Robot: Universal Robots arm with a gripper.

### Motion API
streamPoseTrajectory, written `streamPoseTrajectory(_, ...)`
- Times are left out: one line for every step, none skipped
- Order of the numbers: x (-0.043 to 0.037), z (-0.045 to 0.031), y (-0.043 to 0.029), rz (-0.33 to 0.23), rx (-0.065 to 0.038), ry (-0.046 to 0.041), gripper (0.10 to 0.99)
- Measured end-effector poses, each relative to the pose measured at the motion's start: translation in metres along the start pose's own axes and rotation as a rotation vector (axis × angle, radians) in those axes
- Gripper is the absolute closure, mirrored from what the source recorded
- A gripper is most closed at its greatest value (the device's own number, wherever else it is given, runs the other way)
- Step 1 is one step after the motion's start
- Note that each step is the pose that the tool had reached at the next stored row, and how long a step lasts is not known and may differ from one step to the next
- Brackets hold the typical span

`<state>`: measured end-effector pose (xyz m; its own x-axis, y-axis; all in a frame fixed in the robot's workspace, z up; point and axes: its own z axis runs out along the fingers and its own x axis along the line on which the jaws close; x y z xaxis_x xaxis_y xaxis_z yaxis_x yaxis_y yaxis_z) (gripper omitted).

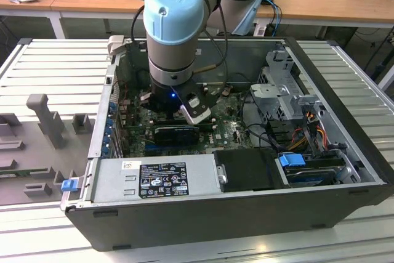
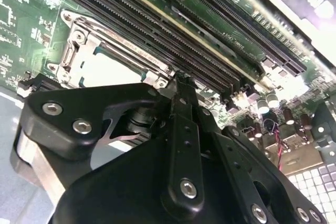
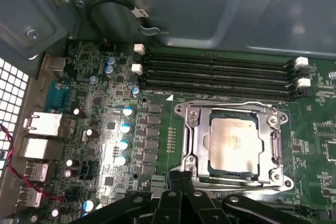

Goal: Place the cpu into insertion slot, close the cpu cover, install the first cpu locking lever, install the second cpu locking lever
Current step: 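Install the second cpu locking lever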

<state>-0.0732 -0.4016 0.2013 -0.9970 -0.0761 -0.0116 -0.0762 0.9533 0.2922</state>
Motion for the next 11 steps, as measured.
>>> streamPoseTrajectory(0.0000, 0.0012, -0.0008, 0.000, -0.003, -0.0003, 0.980)
streamPoseTrajectory(0.0001, 0.0021, -0.0012, 0.000, -0.006, -0.0005, 0.980)
streamPoseTrajectory(0.0001, 0.0026, -0.0015, 0.000, -0.010, -0.0005, 0.980)
streamPoseTrajectory(0.0001, 0.0034, -0.0017, 0.000, -0.017, -0.0012, 0.980)
streamPoseTrajectory(0.0001, 0.0043, -0.0020, 0.000, -0.024, -0.0020, 0.980)
streamPoseTrajectory(0.0002, 0.0051, -0.0022, 0.000, -0.029, -0.0023, 0.980)
streamPoseTrajectory(0.0003, 0.0067, -0.0025, 0.000, -0.034, -0.0028, 0.980)
streamPoseTrajectory(0.0010, 0.0069, -0.0026, 0.000, -0.034, -0.0026, 0.980)
streamPoseTrajectory(0.0019, 0.0067, -0.0025, 0.000, -0.034, -0.0025, 0.980)
streamPoseTrajectory(0.0029, 0.0061, -0.0023, 0.000, -0.033, -0.0025, 0.980)
streamPoseTrajectory(0.0031, 0.0050, -0.0019, 0.000, -0.034, -0.0028, 0.980)
